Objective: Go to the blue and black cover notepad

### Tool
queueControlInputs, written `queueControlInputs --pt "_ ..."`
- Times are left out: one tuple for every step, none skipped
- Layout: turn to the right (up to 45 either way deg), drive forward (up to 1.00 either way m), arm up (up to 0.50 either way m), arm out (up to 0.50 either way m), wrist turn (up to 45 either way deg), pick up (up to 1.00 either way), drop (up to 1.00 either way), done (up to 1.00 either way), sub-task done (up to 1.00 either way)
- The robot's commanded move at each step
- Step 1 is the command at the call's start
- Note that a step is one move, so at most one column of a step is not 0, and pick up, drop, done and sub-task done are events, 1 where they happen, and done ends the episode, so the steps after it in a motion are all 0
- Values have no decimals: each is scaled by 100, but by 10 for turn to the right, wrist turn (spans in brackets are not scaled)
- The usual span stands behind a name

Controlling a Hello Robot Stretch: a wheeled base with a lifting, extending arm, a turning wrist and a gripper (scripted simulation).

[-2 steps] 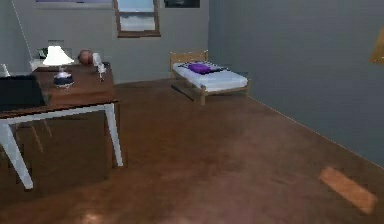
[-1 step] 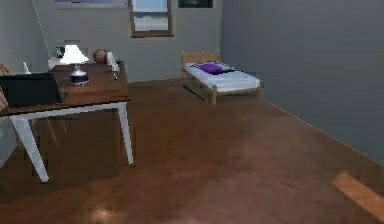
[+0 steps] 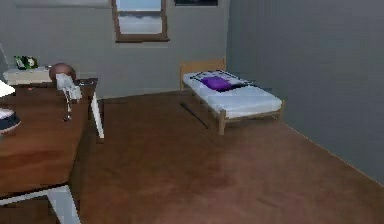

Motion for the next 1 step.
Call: queueControlInputs --pt "0 70 0 0 0 0 0 0 0"
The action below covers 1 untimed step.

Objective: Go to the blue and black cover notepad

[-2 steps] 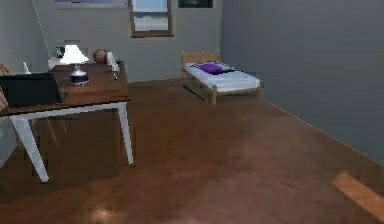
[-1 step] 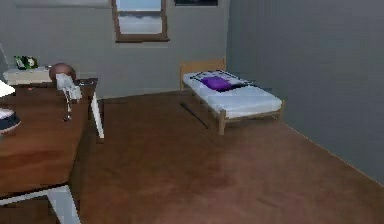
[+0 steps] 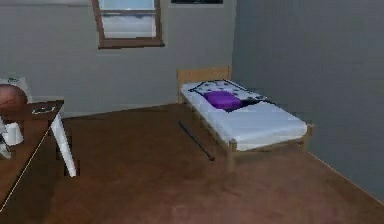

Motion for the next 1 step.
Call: queueControlInputs --pt "-120 0 0 0 0 0 0 0 0"
